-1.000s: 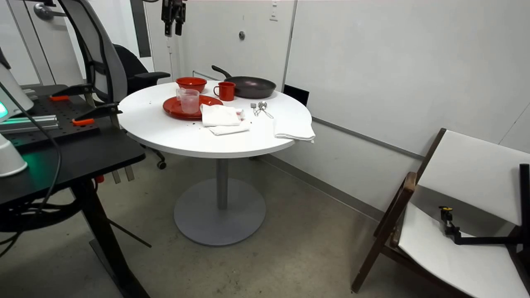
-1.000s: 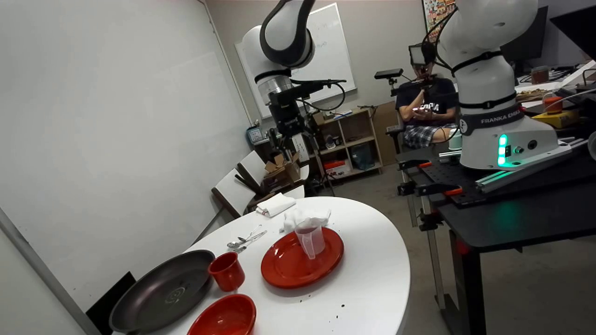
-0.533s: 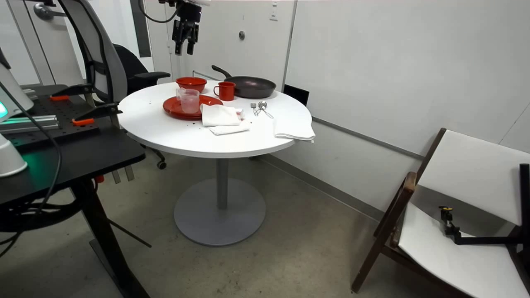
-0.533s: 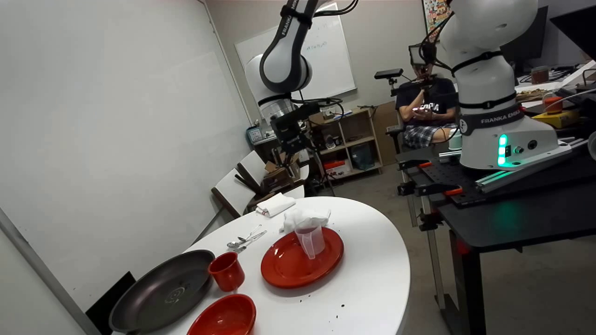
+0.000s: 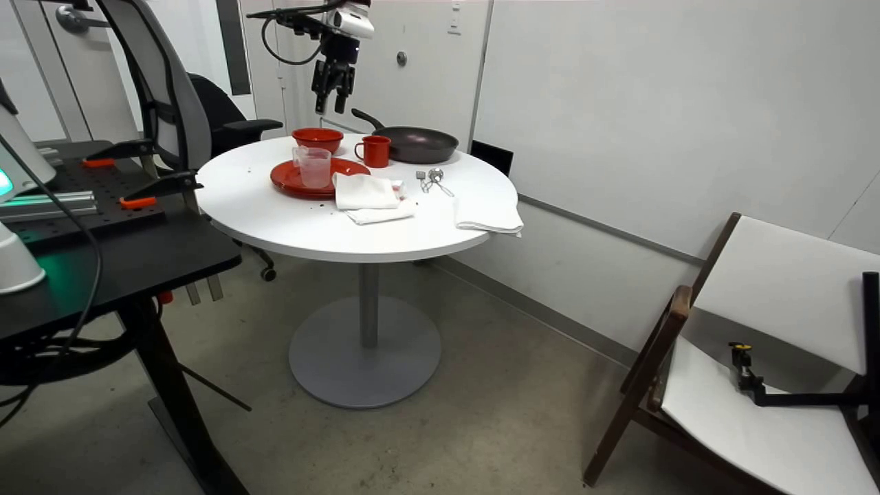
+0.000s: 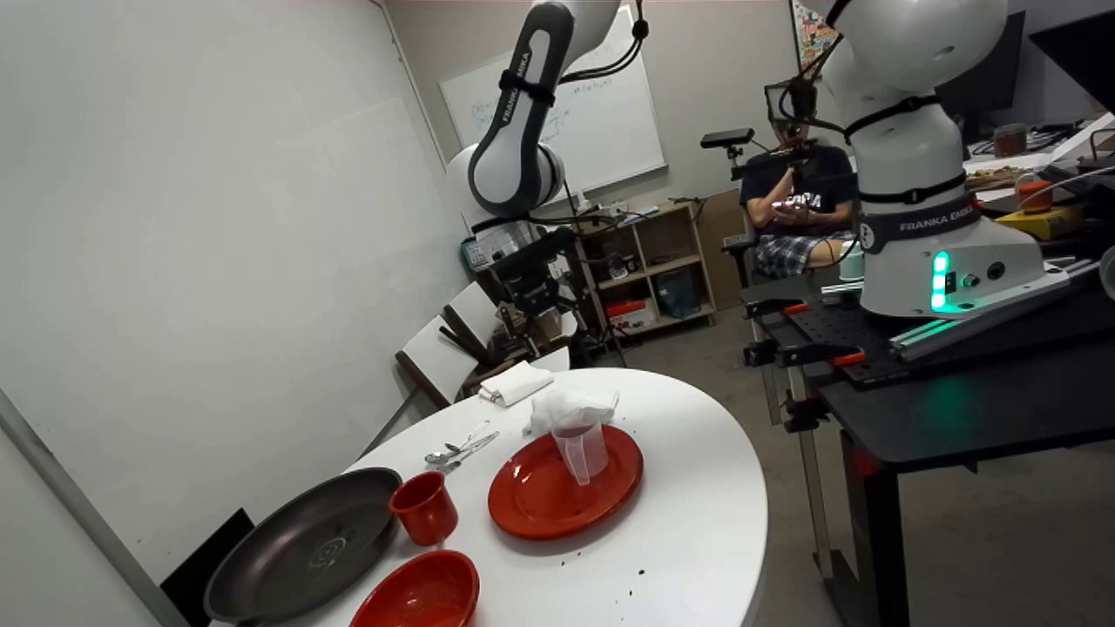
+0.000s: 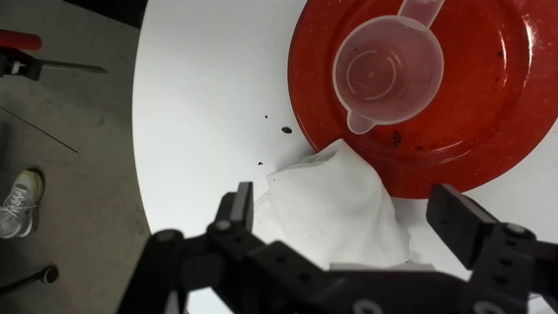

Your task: Use the towel to wipe the table

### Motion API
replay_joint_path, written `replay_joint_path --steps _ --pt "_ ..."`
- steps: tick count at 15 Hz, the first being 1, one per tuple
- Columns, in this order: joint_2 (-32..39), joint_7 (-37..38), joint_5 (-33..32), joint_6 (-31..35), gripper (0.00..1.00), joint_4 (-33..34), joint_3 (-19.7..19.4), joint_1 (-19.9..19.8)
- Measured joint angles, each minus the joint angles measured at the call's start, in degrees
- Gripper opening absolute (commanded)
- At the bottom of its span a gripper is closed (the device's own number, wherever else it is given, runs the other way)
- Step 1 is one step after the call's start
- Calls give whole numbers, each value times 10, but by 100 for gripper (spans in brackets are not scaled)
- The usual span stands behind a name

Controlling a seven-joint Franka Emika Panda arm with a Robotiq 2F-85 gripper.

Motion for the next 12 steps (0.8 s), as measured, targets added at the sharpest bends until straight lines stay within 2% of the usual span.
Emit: replay_joint_path --steps 12 --pt "51 -11 -16 0 100 58 -15 13"
